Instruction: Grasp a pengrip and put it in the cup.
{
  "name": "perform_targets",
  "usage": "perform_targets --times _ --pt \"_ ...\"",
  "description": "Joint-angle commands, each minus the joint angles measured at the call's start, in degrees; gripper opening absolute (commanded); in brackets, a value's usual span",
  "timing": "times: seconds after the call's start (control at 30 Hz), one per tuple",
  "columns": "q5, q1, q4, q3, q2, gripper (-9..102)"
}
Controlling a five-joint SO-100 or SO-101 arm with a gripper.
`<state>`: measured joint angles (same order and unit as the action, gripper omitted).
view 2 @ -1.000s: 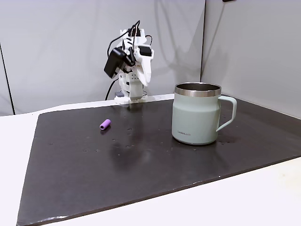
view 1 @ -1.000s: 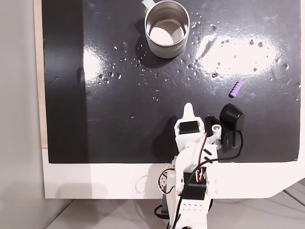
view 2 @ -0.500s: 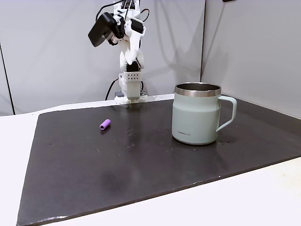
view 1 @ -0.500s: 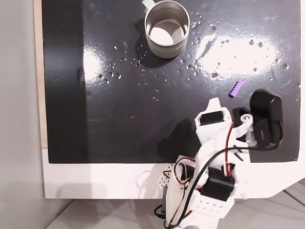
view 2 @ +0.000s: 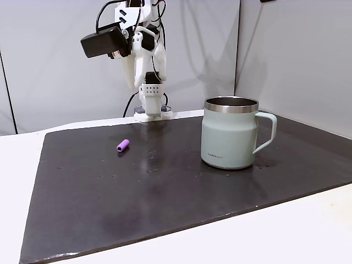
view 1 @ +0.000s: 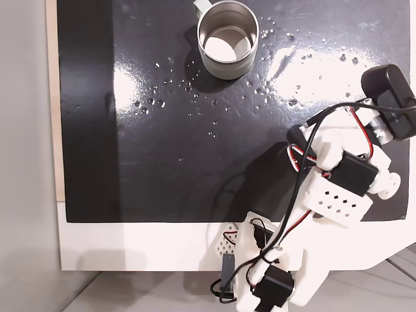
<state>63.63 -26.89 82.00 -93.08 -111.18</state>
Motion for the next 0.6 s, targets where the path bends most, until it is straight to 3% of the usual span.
perform_targets --times 0.0,0.27,0.57 --pt "6.77 -1.76 0.53 5.54 3.78 4" --pt "12.39 -5.54 2.64 16.17 18.19 19" --pt "12.66 -6.15 3.08 21.62 31.2 23"
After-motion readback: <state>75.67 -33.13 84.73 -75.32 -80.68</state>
